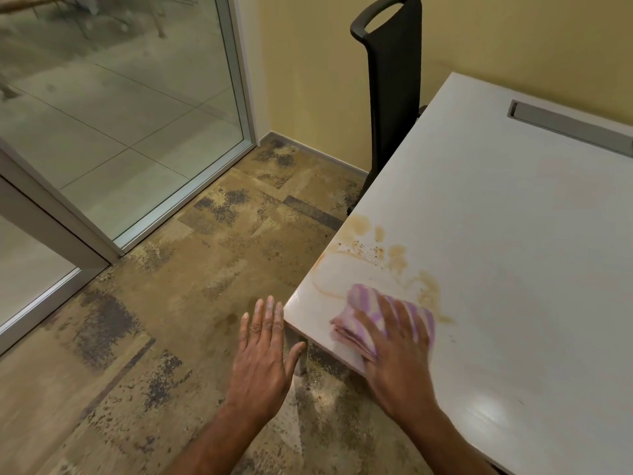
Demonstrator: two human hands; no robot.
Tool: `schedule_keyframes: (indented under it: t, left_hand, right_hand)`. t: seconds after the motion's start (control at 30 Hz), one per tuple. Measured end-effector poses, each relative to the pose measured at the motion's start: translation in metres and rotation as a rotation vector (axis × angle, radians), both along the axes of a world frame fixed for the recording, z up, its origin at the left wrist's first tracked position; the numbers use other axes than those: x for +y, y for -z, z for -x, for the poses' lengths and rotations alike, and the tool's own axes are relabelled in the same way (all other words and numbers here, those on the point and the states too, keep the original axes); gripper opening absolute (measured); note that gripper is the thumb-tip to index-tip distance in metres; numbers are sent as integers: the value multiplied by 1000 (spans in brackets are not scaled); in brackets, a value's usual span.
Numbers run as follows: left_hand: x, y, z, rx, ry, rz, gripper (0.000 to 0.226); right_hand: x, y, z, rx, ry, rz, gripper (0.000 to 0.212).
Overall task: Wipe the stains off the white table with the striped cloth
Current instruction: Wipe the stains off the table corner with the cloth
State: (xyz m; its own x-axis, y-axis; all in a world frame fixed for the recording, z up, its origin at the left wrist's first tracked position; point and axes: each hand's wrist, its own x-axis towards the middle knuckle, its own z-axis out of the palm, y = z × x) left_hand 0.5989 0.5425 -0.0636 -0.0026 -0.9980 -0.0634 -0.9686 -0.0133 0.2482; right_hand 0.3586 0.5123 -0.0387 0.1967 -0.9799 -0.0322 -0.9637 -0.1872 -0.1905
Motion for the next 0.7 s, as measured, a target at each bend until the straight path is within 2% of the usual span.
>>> schedule_keyframes:
  t: [0.17,0.3,0.47,0.7]
  left_hand:
    - [1,-2,0,11,32,9,79]
    - [1,2,0,3,57,9,77]
    - [1,4,0,23,49,23,78]
    - [1,4,5,17,29,18,78]
  right_hand:
    - [-13,-3,40,98,301,68,52]
    - [-59,-6,17,113,407,-14,61]
    - [-89,-4,-34,53,249,16,61]
    - [-71,-1,-78,6,-53,-11,64]
